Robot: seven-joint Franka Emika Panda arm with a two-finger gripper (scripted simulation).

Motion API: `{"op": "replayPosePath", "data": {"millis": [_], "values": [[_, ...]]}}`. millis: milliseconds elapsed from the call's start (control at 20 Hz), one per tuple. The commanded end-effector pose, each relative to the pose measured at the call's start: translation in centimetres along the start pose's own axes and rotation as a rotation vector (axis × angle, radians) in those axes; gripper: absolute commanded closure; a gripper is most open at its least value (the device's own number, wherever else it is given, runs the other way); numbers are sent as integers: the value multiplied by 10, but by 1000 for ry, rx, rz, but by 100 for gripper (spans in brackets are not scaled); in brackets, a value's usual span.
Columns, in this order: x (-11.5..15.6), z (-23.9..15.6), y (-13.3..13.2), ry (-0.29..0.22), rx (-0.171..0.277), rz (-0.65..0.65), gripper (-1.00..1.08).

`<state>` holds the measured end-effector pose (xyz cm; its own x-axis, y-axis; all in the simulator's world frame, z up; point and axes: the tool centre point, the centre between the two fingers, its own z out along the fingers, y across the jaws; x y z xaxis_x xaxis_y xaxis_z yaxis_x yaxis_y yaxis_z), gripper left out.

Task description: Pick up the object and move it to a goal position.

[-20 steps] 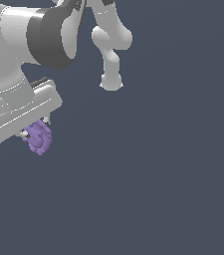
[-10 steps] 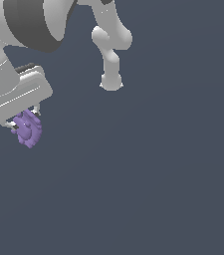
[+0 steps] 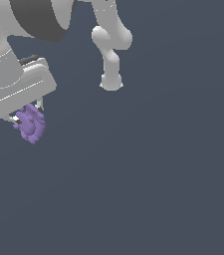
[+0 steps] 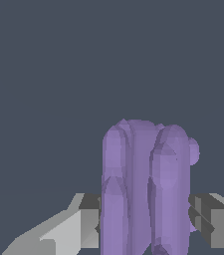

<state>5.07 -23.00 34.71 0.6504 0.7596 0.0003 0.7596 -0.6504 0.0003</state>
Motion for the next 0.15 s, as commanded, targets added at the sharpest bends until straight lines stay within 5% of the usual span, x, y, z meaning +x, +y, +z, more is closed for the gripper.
{"op": "replayPosePath", "data": {"millis": [0,100], "values": [[3,-6,-5,0,0,0,108],[4,-8,-6,-1,-1,0,108]]}}
